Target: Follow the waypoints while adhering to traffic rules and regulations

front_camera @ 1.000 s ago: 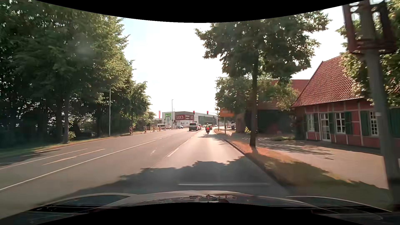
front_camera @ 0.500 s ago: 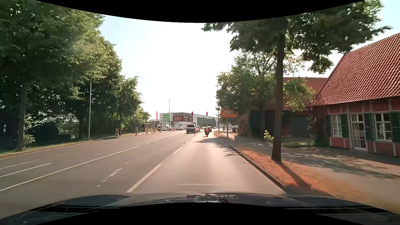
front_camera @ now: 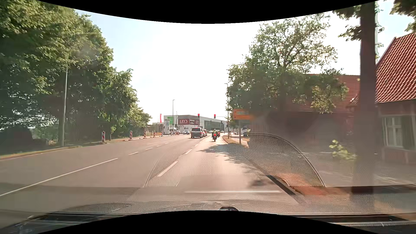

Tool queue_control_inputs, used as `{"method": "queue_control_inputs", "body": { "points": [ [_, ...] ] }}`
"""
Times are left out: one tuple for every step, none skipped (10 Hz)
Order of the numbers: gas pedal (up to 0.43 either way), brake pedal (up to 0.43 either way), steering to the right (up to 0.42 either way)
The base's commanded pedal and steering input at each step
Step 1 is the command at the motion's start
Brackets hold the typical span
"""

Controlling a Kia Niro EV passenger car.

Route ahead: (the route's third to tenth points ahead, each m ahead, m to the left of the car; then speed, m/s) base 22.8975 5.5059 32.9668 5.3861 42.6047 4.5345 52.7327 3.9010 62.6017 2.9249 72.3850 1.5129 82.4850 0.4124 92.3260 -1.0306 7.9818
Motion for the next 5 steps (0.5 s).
{"method": "queue_control_inputs", "body": {
  "points": [
    [0.079,0.000,0.003],
    [0.067,0.000,0.002],
    [0.059,0.000,0.002],
    [0.039,0.000,0.002],
    [0.028,0.000,0.001]
  ]
}}
